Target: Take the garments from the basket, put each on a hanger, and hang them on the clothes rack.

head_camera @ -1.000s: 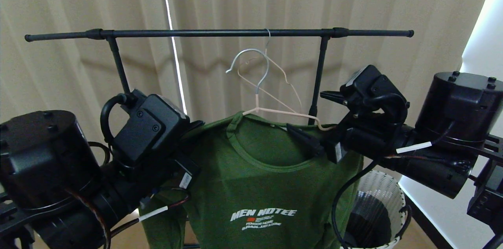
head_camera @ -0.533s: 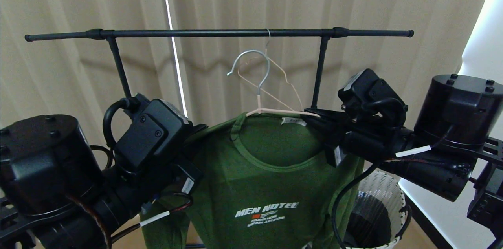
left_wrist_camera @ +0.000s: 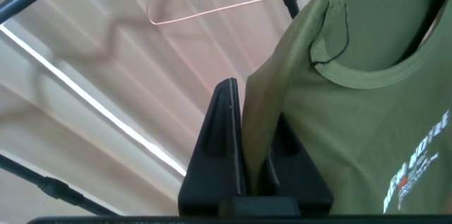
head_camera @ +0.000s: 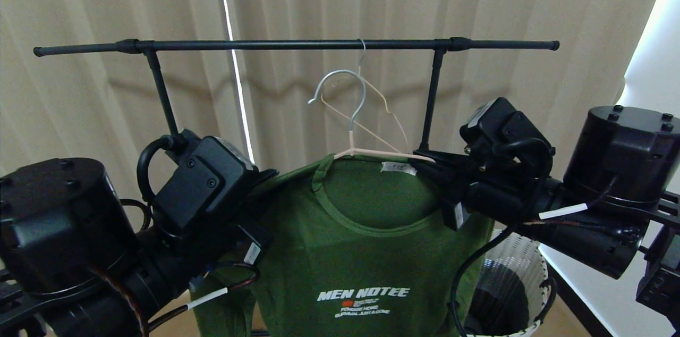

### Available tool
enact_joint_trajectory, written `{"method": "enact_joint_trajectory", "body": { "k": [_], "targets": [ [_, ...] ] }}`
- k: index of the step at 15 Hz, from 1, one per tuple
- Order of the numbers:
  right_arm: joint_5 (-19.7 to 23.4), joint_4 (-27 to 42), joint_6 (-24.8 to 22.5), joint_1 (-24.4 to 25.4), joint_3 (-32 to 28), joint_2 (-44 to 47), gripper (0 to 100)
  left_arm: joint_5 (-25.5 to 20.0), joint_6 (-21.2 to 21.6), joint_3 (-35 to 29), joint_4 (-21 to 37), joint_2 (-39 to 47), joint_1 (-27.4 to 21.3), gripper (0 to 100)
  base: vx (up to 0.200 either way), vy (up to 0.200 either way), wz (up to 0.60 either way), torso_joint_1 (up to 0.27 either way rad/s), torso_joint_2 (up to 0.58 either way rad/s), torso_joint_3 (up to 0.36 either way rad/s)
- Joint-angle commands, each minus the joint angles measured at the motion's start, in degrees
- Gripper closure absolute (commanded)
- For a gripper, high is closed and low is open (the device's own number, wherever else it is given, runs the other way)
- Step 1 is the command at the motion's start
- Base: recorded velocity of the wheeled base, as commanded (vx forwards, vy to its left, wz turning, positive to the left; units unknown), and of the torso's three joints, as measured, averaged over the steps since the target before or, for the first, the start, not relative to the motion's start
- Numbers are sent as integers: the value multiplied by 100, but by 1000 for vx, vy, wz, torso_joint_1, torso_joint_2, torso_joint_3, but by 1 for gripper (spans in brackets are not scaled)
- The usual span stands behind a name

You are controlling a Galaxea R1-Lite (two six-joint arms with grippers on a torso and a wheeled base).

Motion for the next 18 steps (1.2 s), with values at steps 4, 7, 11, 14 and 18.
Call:
{"method": "enact_joint_trajectory", "body": {
  "k": [4,7,11,14,18],
  "targets": [
    [-1,2,-3,-95,113,-277,100,-8,-8,160,-3,-77,-6,0,0,0,0,0,0,0],
    [-1,2,-3,-420,280,-462,100,-193,-140,203,-64,-182,-6,0,0,0,0,0,0,0],
    [-1,2,-3,-860,350,-664,100,-245,-333,353,-73,-507,38,0,0,0,0,0,0,0],
    [7,29,-3,-983,455,-866,100,-245,-474,696,-82,-710,275,0,0,0,0,0,0,0],
    [51,20,15,-983,517,-1068,100,-272,-474,1355,-73,-595,785,0,0,0,0,0,0,0]
  ]
}}
